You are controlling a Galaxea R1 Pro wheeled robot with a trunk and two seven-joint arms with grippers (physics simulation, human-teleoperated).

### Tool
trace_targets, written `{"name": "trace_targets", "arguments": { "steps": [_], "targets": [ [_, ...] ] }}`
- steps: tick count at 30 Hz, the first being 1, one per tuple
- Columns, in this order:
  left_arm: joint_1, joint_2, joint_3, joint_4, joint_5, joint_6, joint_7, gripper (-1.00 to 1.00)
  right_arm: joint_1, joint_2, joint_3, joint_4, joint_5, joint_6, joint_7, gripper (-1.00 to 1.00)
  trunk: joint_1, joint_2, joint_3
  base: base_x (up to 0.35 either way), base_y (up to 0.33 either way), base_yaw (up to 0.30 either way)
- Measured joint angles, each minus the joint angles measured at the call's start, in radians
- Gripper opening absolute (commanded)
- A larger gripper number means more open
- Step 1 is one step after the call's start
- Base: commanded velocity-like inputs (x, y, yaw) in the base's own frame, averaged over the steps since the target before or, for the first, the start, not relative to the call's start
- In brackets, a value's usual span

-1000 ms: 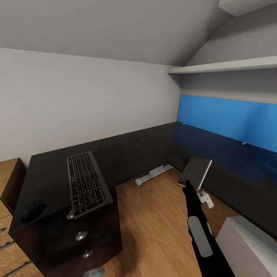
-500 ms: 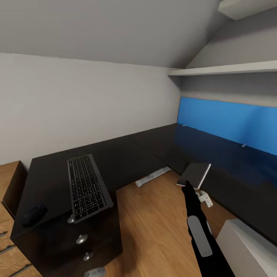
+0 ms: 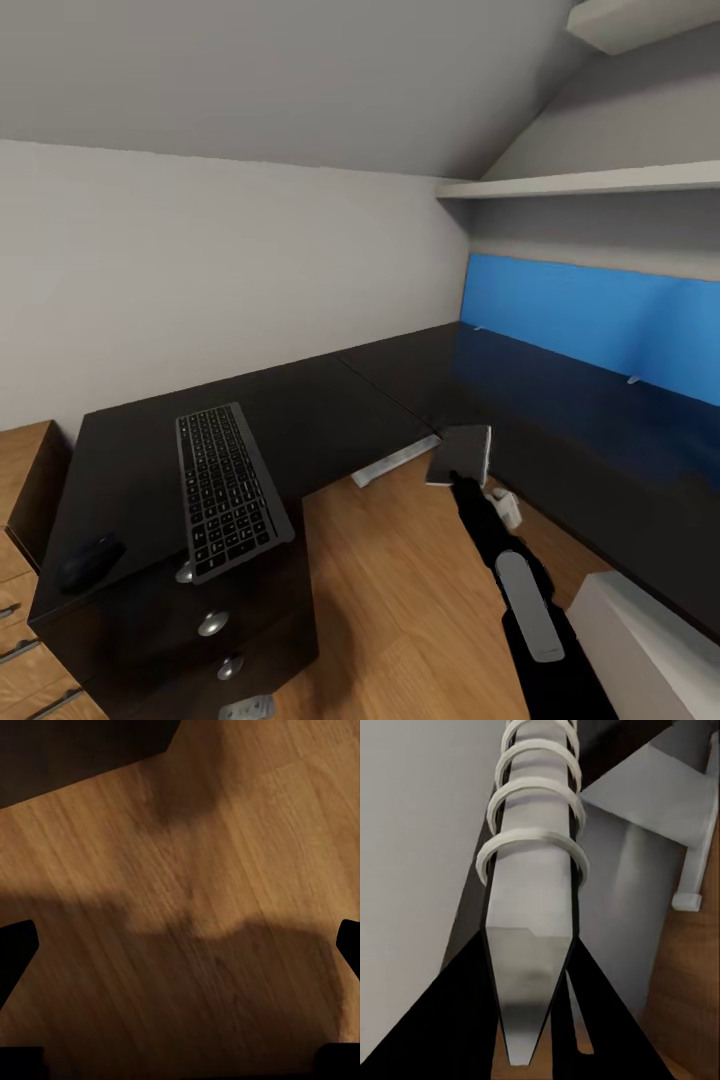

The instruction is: In the bedroom, organize the workspace by keeping the computer under the desk, ensuring the monitor is on the desk, placing the keyboard on the desk next to the monitor, placing the mouse on the desk next to the keyboard, moving the folder from the swivel chair onto the desk next to the mouse, stacking the notebook on top of the folder with the pen on top of the notebook, and positioning the swivel chair next to the desk.

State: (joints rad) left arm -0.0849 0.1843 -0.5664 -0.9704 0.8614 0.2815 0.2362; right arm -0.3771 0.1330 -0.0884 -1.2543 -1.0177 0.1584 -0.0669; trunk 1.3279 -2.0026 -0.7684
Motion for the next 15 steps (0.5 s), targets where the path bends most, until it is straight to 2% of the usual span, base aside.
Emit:
{"name": "trace_targets", "arguments": {
  "steps": [3,6,8,10,11,12,13,15],
  "targets": [
    [0.000,0.000,0.000,0.000,0.000,-0.001,0.000,1.00,0.000,0.000,0.003,-0.003,-0.033,0.061,0.003,-1.00,0.000,0.000,0.000,0.000,0.000,0.000],
    [0.000,0.000,0.000,0.000,0.000,-0.001,0.000,1.00,0.000,0.000,-0.001,0.002,-0.040,0.063,0.013,-1.00,0.000,0.000,0.000,0.000,0.000,0.000],
    [0.000,0.000,0.000,0.000,0.000,-0.001,0.000,1.00,0.000,0.000,-0.021,0.001,-0.043,0.093,0.026,-1.00,0.000,0.000,0.000,0.000,0.000,0.000],
    [0.000,0.000,0.000,-0.001,-0.001,-0.001,0.000,1.00,0.000,-0.001,-0.051,0.002,-0.048,0.139,0.053,-1.00,0.000,0.000,0.000,0.000,0.000,0.000],
    [0.000,0.001,0.001,0.000,-0.001,-0.001,0.000,1.00,0.000,-0.003,-0.065,0.001,-0.052,0.251,0.094,-1.00,0.000,0.000,0.000,0.000,0.000,0.000],
    [0.000,0.001,0.001,0.000,-0.001,0.000,0.000,1.00,0.000,-0.005,0.032,0.004,-0.049,0.282,0.111,-1.00,0.000,0.000,0.000,0.000,0.000,0.000],
    [0.000,0.000,0.000,0.000,-0.001,0.000,0.000,1.00,0.000,-0.005,0.148,0.006,-0.059,0.292,0.115,-1.00,0.000,0.000,0.000,0.000,0.000,0.000],
    [0.000,0.000,0.000,-0.001,-0.001,-0.001,0.000,1.00,0.000,-0.006,0.133,0.021,-0.063,0.317,0.121,-1.00,0.000,0.000,0.000,0.000,0.000,0.000]
  ]
}}
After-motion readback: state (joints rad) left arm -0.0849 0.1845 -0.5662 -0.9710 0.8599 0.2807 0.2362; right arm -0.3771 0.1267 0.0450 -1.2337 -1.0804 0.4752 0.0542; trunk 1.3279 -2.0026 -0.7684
